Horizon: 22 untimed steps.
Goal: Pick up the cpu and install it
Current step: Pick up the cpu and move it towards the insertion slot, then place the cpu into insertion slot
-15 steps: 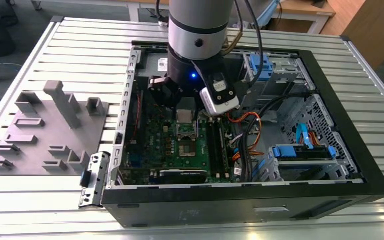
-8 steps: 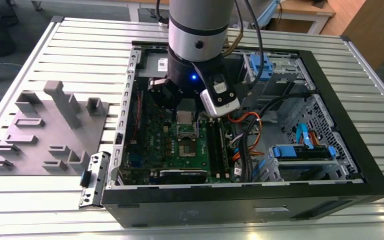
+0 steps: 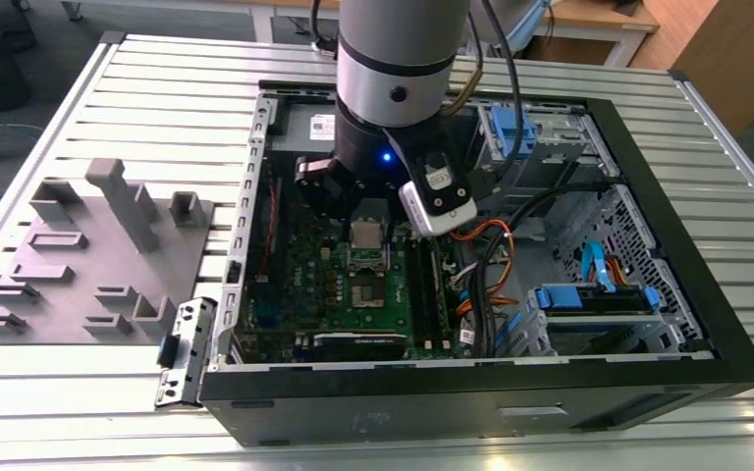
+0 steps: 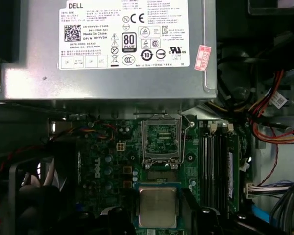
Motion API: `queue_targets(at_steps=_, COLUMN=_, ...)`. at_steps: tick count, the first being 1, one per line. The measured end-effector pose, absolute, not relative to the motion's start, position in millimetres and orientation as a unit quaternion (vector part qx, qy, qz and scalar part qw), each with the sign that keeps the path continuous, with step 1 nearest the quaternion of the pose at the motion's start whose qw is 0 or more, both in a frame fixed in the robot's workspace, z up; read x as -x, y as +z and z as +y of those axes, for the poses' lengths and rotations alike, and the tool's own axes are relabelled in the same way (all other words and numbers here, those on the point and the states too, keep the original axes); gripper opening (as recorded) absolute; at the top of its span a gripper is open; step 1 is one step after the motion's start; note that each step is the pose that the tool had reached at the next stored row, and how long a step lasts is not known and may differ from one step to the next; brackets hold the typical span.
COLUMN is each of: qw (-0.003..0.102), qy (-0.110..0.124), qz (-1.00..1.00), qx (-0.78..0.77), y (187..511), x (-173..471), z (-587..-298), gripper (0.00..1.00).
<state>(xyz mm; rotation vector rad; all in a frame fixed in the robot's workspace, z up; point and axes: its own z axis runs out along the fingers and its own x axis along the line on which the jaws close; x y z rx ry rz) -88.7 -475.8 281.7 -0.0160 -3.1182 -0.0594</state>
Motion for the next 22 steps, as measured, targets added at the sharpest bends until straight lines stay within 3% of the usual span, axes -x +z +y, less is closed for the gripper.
queue_targets(at_steps=22, qw=0.011, qy=-0.019, qz=-1.000, qx=0.005, y=274.6, x=83.7, z=-476.0, gripper=0.47)
